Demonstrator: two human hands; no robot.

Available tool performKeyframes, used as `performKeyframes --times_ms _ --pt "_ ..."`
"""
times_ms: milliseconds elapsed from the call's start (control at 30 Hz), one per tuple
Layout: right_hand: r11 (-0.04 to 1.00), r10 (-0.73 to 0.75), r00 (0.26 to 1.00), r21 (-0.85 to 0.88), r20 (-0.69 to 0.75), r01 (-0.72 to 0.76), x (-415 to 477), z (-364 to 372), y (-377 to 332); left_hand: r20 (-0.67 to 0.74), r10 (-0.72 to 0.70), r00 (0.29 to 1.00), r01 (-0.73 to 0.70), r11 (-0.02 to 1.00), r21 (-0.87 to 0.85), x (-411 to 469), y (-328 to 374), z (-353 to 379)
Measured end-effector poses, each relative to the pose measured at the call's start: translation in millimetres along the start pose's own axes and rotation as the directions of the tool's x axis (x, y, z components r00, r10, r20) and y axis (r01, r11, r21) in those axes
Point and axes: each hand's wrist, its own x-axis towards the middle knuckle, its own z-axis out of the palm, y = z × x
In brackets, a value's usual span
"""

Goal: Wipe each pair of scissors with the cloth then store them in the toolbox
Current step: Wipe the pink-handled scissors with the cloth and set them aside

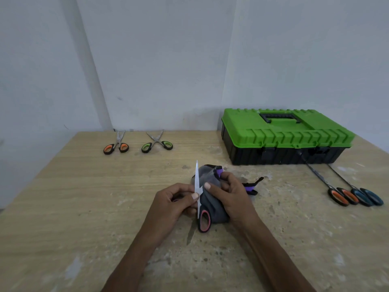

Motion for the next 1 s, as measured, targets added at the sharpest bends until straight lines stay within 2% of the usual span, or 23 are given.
performKeyframes --times_ms 167,267,333,400,467,567,633,733,867,933,1000 --pt "0.999 -0.019 0.986 0.046 -0.168 0.027 1 -1 -4 0.027 0.004 1.000 -0.005 0.999 0.039 0 1 1" --pt "0.988 -0.021 0.932 0.133 -0.362 0.074 8 -14 -7 0.026 -0.001 1.000 0.000 1.000 0.027 0 1 -2" --pt "0.986 -0.064 0.896 0.111 -0.439 0.125 9 -26 -12 0.002 0.000 1.000 0.000 1.000 -0.003 0 0 -4" --pt "0.987 -0.125 0.903 0.043 -0.411 0.156 4 -29 -17 -0.024 0.003 1.000 -0.004 1.000 -0.018 1 1 -3" --pt "0.985 -0.169 0.940 -0.065 -0.297 0.157 -7 -19 -18 -0.051 0.002 0.999 -0.004 1.000 -0.030 2 1 -1" --pt "0.974 -0.150 0.985 -0.183 -0.082 0.133 -19 5 -12 -0.064 -0.012 0.998 0.010 0.999 -0.040 3 1 0" --pt "0.969 -0.140 0.989 -0.214 -0.041 0.128 -19 15 -7 -0.050 -0.012 0.999 0.011 0.999 -0.030 1 3 -1" --pt "0.992 -0.088 0.992 -0.102 -0.089 0.079 -14 14 -5 0.008 -0.003 1.000 0.003 1.000 0.018 -2 5 -2" --pt "0.997 -0.061 0.985 -0.052 -0.163 0.053 -9 10 -7 0.046 -0.002 0.999 0.000 0.999 0.051 -1 4 1" --pt "0.996 -0.052 0.957 0.051 -0.285 0.070 -4 5 -10 0.046 -0.002 0.999 -0.001 0.999 0.050 -1 4 2" --pt "0.990 -0.086 0.900 0.063 -0.428 0.124 0 -5 -13 0.032 -0.001 0.999 0.000 0.999 0.044 -1 5 1"
